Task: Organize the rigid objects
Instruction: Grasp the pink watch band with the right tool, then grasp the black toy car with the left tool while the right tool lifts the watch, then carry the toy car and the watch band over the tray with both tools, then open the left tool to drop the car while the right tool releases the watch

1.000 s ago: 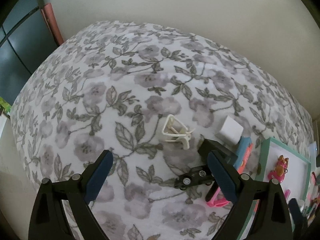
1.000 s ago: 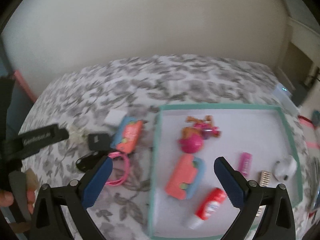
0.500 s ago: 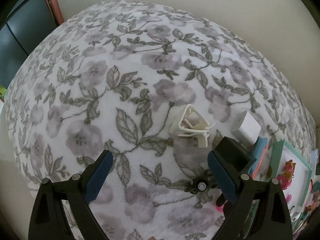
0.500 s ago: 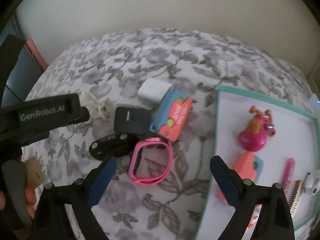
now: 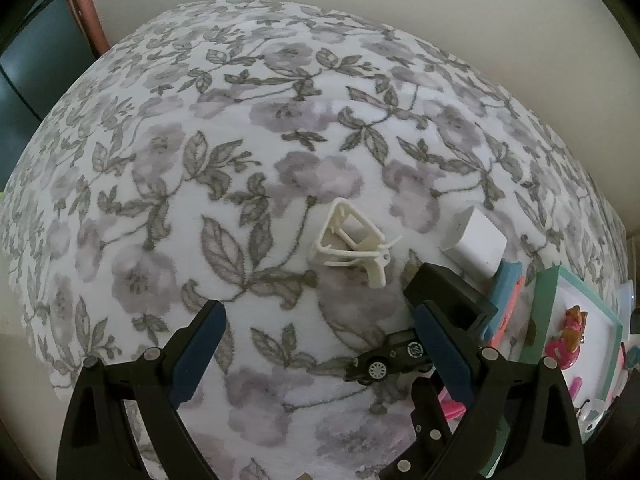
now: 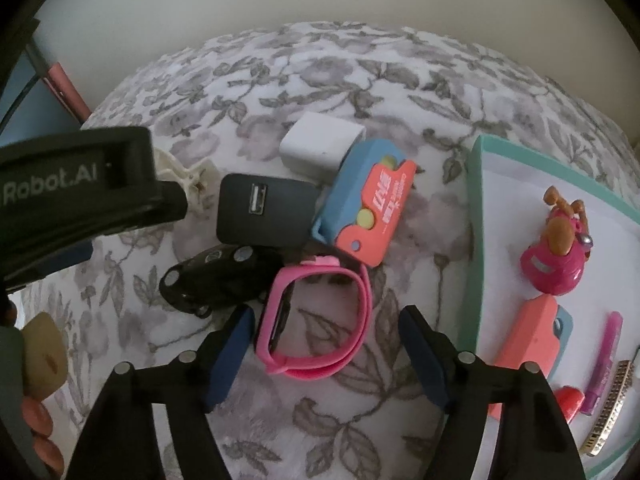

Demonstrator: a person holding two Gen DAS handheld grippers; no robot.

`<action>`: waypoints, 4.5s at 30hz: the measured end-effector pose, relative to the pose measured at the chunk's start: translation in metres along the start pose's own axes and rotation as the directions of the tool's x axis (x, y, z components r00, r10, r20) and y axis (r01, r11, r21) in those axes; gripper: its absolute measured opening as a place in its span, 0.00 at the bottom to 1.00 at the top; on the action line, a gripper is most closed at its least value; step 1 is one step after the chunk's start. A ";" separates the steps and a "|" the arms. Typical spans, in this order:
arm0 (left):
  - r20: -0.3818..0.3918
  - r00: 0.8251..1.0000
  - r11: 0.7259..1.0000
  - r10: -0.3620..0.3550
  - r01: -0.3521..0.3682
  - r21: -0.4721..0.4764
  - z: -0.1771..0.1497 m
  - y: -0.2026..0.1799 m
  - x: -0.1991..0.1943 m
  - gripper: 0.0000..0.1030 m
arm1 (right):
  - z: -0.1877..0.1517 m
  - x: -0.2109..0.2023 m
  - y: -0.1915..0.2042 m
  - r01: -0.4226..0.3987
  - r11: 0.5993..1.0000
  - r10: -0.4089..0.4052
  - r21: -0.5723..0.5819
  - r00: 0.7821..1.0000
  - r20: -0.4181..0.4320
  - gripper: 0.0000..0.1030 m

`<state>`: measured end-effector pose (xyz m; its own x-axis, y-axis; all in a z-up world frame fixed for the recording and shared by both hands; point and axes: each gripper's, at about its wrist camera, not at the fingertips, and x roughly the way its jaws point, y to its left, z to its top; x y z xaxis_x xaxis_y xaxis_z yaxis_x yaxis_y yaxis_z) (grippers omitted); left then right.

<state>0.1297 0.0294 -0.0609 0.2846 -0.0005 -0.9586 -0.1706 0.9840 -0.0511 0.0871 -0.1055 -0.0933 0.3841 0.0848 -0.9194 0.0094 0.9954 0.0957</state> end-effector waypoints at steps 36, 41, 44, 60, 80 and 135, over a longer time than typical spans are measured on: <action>-0.039 0.988 0.983 -0.147 0.150 0.107 -0.010 -0.032 -0.011 0.93 | -0.006 -0.036 -0.038 -0.129 0.981 0.121 0.145 0.991 0.062 0.55; -0.059 0.988 0.979 -0.141 0.148 0.139 -0.013 -0.040 -0.007 0.93 | -0.007 -0.049 -0.044 -0.106 0.983 0.095 0.150 0.992 0.081 0.55; -0.068 0.988 0.979 -0.137 0.146 0.145 -0.015 -0.041 -0.004 0.93 | -0.007 -0.056 -0.048 -0.096 0.983 0.084 0.158 0.993 0.082 0.55; -0.111 0.986 0.985 -0.128 0.139 0.102 -0.020 -0.041 0.023 0.93 | -0.007 -0.072 -0.059 -0.036 0.985 0.020 0.169 0.995 0.093 0.55; -0.094 0.988 0.980 -0.126 0.138 0.140 -0.025 -0.057 0.019 0.72 | -0.010 -0.069 -0.074 -0.043 0.972 0.024 0.231 0.996 0.083 0.55; -0.044 0.906 0.795 -0.421 0.392 0.464 -0.086 -0.214 -0.047 0.72 | -0.059 -0.116 -0.242 0.157 0.753 -0.310 0.639 0.941 0.135 0.55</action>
<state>0.0721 -0.1969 -0.0293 0.2886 -0.4227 -0.8591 0.4134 0.8643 -0.2864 -0.0142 -0.3540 -0.0323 0.4833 -0.2352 -0.8433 0.6570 0.7341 0.1718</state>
